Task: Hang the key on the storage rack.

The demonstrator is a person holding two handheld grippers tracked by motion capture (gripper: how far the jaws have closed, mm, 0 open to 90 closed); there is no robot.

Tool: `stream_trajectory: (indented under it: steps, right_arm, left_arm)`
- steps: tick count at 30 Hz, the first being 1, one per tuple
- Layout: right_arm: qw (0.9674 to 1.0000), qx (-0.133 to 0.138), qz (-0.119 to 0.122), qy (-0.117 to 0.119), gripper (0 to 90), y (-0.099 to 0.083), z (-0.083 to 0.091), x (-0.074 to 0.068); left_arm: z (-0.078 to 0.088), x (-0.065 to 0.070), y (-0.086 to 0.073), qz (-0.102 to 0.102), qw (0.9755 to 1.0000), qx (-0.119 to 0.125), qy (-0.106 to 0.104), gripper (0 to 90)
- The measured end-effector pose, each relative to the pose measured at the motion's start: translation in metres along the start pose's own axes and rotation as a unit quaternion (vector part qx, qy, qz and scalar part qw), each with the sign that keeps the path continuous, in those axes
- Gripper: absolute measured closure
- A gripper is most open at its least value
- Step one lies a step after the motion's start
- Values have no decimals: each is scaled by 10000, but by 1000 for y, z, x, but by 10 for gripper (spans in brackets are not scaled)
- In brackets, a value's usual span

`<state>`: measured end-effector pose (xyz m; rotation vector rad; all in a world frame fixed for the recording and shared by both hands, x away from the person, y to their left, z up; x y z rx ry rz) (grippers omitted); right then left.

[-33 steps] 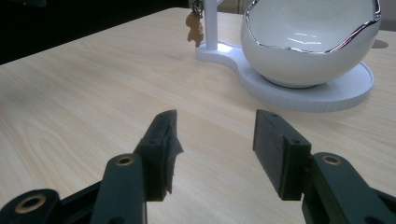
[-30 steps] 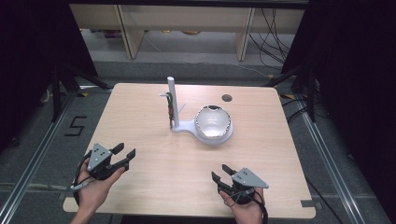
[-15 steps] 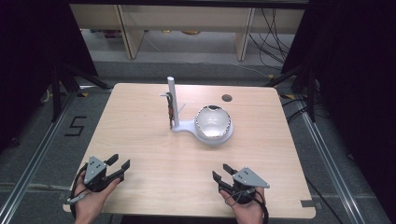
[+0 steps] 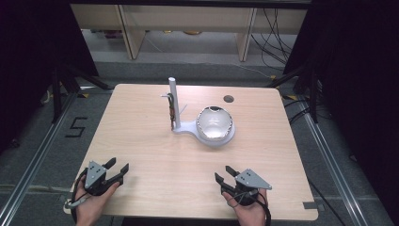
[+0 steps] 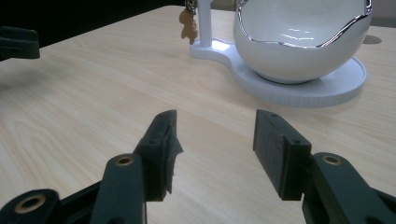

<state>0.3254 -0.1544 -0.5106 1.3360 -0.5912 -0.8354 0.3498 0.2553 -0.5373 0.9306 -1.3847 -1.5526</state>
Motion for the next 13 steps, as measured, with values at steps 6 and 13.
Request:
stream_trajectory:
  steps: [6,13]
  right_arm:
    - [10000,-8,35,-47,503,-2,0,2]
    - [10000,-70,-39,2,501,-4,0,-1]
  left_arm:
    - [0,0,1,-41,10000,84,30,424]
    - [0,1,0,-49,9999,115,65,423]
Point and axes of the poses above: each handheld gripper's, and its own axes: z roughly backward along the jaws, y roughly out of its top, x roughly to its right, the point moved 4 cm from there along -z, roughly forward along the jaws, and after that the axes turned 13 degrees about x, right-handed, at the moved point
